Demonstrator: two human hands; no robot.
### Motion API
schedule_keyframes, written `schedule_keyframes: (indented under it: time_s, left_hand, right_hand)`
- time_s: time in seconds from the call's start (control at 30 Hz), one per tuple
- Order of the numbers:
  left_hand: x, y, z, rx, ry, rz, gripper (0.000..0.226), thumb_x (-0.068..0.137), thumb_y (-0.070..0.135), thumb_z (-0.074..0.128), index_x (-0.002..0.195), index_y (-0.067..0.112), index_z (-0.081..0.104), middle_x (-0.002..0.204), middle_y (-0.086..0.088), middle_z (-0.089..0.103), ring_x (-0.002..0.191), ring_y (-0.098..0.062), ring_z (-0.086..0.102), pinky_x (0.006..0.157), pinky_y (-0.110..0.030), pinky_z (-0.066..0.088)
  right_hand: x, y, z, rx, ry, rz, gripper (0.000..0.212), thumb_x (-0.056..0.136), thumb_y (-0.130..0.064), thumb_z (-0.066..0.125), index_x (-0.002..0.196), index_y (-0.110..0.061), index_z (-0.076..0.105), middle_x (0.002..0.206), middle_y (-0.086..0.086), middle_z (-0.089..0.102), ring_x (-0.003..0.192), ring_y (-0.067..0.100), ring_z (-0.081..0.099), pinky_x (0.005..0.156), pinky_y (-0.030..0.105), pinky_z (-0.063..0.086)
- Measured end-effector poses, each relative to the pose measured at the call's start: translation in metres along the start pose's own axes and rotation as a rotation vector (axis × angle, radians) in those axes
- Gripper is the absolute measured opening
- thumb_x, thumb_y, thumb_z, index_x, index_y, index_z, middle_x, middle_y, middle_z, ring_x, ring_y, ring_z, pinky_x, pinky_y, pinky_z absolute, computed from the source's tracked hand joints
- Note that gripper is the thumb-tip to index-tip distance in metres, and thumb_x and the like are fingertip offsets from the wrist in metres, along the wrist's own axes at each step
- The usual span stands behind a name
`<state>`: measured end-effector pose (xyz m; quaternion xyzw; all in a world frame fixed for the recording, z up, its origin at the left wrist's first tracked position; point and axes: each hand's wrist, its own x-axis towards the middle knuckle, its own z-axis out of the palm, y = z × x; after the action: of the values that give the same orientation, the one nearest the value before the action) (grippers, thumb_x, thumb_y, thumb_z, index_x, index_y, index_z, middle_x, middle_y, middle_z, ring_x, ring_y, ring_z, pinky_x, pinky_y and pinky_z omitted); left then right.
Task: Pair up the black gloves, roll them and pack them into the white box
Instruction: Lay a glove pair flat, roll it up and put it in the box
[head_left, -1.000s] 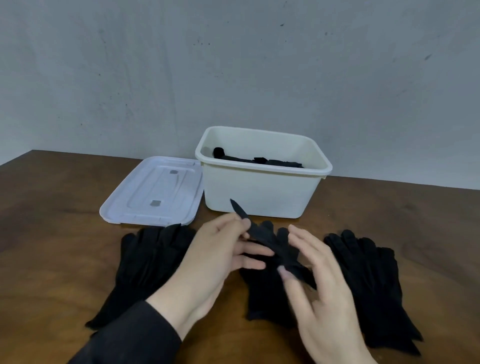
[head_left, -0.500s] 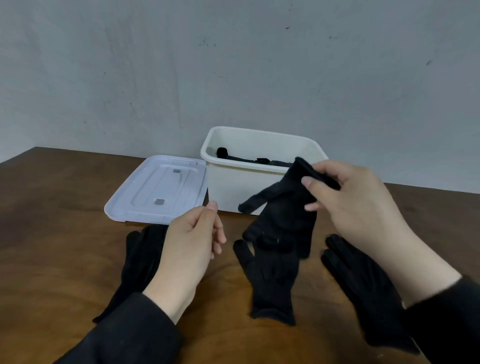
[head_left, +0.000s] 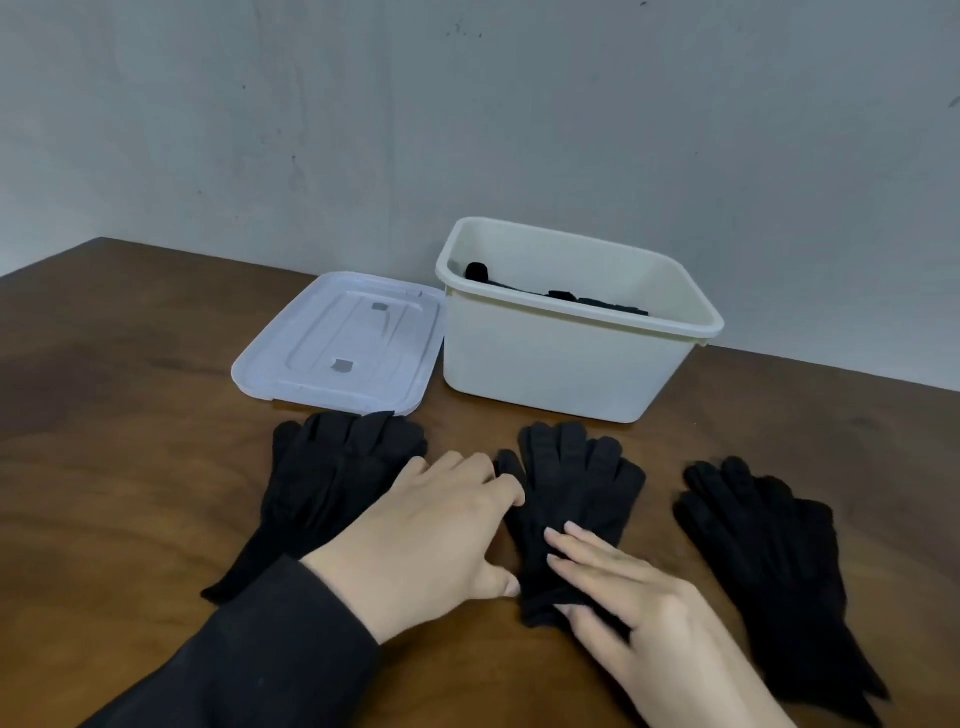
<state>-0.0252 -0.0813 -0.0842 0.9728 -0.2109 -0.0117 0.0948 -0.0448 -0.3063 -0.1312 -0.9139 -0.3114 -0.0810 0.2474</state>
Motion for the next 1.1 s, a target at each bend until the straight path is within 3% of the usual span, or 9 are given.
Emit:
schedule_keyframes:
  time_s: [0.27, 0.33, 0.43, 0.53, 0.6, 0.73, 0.83, 0.9, 1.1]
  left_hand:
    - [0.001, 0.0, 0.005, 0.005, 0.007, -0.027, 0.08, 0.085, 0.061, 0.058, 0.152, 0.036, 0.023, 0.137, 0.013, 0.04, 0.124, -0.011, 0.036, 0.11, -0.037, 0.029]
    - [0.002, 0.0, 0.005, 0.003, -0.014, -0.033, 0.082, 0.084, 0.064, 0.058, 0.152, 0.036, 0.022, 0.138, 0.014, 0.039, 0.126, -0.011, 0.035, 0.112, -0.037, 0.027]
    - [0.002, -0.002, 0.004, -0.011, -0.03, -0.037, 0.082, 0.082, 0.069, 0.057, 0.152, 0.038, 0.025, 0.137, 0.015, 0.038, 0.125, -0.009, 0.034, 0.112, -0.035, 0.027]
    - [0.001, -0.003, 0.003, -0.004, -0.051, -0.033, 0.081, 0.084, 0.07, 0.054, 0.152, 0.037, 0.028, 0.136, 0.018, 0.036, 0.124, -0.006, 0.032, 0.112, -0.033, 0.025]
    - [0.0, -0.004, 0.003, -0.002, -0.048, -0.021, 0.08, 0.085, 0.07, 0.053, 0.153, 0.036, 0.029, 0.132, 0.019, 0.035, 0.121, -0.004, 0.031, 0.112, -0.03, 0.024]
    - [-0.003, -0.003, -0.003, -0.034, 0.0, 0.038, 0.069, 0.089, 0.063, 0.055, 0.15, 0.042, 0.03, 0.136, 0.023, 0.028, 0.124, -0.001, 0.026, 0.11, -0.026, 0.021]
    - [-0.003, 0.002, -0.006, -0.066, -0.067, 0.173, 0.055, 0.098, 0.047, 0.05, 0.149, 0.05, 0.029, 0.151, 0.031, 0.013, 0.134, 0.004, 0.007, 0.106, -0.02, 0.012]
    - [-0.004, 0.004, -0.003, -0.073, -0.122, 0.215, 0.051, 0.102, 0.042, 0.047, 0.149, 0.05, 0.03, 0.154, 0.032, 0.01, 0.134, 0.007, 0.001, 0.105, -0.019, 0.01]
    - [0.0, -0.001, 0.006, -0.07, -0.075, 0.187, 0.048, 0.099, 0.044, 0.049, 0.145, 0.048, 0.038, 0.152, 0.031, 0.024, 0.138, 0.009, 0.01, 0.111, -0.022, 0.008]
  right_hand:
    - [0.006, 0.002, 0.001, -0.052, 0.047, -0.119, 0.039, 0.099, -0.043, 0.045, 0.118, -0.024, 0.073, 0.134, -0.015, 0.062, 0.135, -0.003, 0.045, 0.114, 0.026, 0.033]
    - [0.005, 0.006, -0.001, 0.006, 0.018, -0.121, 0.036, 0.098, -0.039, 0.046, 0.119, -0.024, 0.072, 0.137, -0.014, 0.06, 0.136, -0.001, 0.045, 0.115, 0.025, 0.031]
    - [0.005, 0.01, -0.007, 0.097, -0.057, -0.08, 0.034, 0.096, -0.034, 0.049, 0.123, -0.028, 0.07, 0.143, -0.02, 0.054, 0.14, -0.003, 0.038, 0.118, 0.02, 0.022]
    - [0.004, 0.01, -0.017, 0.141, -0.142, -0.032, 0.039, 0.098, -0.051, 0.048, 0.129, -0.034, 0.064, 0.147, -0.032, 0.043, 0.144, -0.008, 0.027, 0.121, 0.018, 0.013]
    - [0.003, 0.009, -0.021, 0.127, -0.092, -0.003, 0.042, 0.1, -0.057, 0.042, 0.128, -0.036, 0.064, 0.145, -0.034, 0.043, 0.143, -0.007, 0.028, 0.122, 0.02, 0.011]
    - [0.001, 0.012, -0.026, 0.027, 0.028, 0.102, 0.031, 0.104, -0.042, 0.042, 0.12, -0.039, 0.068, 0.129, -0.035, 0.055, 0.134, -0.015, 0.037, 0.116, 0.023, 0.027]
    - [-0.001, 0.015, -0.029, 0.022, -0.128, 0.114, 0.039, 0.102, -0.012, 0.051, 0.129, -0.037, 0.063, 0.138, -0.037, 0.043, 0.137, -0.022, 0.021, 0.119, 0.014, 0.018]
    - [-0.001, 0.013, -0.033, 0.016, -0.207, 0.126, 0.049, 0.101, -0.006, 0.05, 0.137, -0.039, 0.055, 0.143, -0.04, 0.034, 0.137, -0.025, 0.011, 0.118, 0.008, 0.008]
    - [0.002, 0.007, -0.041, 0.006, -0.307, 0.12, 0.049, 0.099, -0.04, 0.055, 0.141, -0.054, 0.035, 0.144, -0.046, 0.021, 0.136, -0.026, 0.0, 0.113, 0.004, -0.002]
